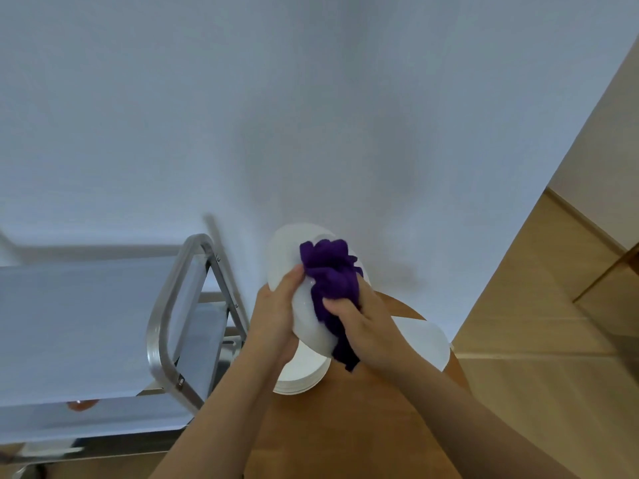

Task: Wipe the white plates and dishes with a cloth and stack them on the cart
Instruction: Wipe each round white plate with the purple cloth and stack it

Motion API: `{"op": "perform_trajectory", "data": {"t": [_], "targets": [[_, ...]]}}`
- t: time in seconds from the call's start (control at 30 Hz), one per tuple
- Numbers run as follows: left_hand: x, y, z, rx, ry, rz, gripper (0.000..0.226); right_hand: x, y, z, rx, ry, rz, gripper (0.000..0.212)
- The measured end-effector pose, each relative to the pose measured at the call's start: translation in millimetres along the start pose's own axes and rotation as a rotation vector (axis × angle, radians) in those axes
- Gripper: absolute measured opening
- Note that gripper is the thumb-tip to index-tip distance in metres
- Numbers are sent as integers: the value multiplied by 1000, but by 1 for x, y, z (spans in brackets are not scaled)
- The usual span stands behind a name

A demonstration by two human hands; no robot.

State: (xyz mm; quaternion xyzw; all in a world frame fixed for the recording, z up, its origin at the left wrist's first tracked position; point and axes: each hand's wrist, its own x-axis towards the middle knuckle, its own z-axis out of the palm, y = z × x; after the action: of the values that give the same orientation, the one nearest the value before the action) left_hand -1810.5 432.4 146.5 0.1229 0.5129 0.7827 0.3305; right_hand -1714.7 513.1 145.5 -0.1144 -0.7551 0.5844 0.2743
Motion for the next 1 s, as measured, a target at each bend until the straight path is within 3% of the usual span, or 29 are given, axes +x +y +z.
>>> {"op": "perform_trajectory", "data": {"t": [0.13, 0.2, 0.27, 0.37, 0.43, 0.5, 0.57, 0.63, 0.8, 0.9, 1.0], "targets": [[4, 2, -16, -89, 11, -103, 47, -18, 20, -19, -108, -7, -118, 24], [4, 2, -23, -67, 13, -123, 52, -23, 31, -36, -219, -4, -70, 22], [5, 3, -29, -42, -21, -129, 50, -20, 39, -51, -289, -11, 51, 7], [4, 2, -32, 5, -53, -145, 46, 3, 43, -59, -237, 218, 198, 16], [4, 0, -29, 67, -80, -133, 40, 19, 37, -51, -188, 352, 191, 15], [4, 0, -25, 110, -105, -115, 28, 27, 33, -36, -178, 264, 174, 5], [3, 1, -22, 106, -94, -98, 32, 25, 34, -23, -219, 154, 191, 18], [5, 2, -22, 81, -62, -88, 39, 19, 35, -17, -227, 154, 207, 19], [13, 2, -28, 63, 60, -35, 14, -9, 41, 4, -163, 211, 269, 16], [24, 1, -39, 195, 145, -24, 15, -19, 43, 17, -71, 74, 405, 16], [32, -10, -54, 500, 135, 61, 13, -24, 48, 21, 111, -51, 599, 15]]}}
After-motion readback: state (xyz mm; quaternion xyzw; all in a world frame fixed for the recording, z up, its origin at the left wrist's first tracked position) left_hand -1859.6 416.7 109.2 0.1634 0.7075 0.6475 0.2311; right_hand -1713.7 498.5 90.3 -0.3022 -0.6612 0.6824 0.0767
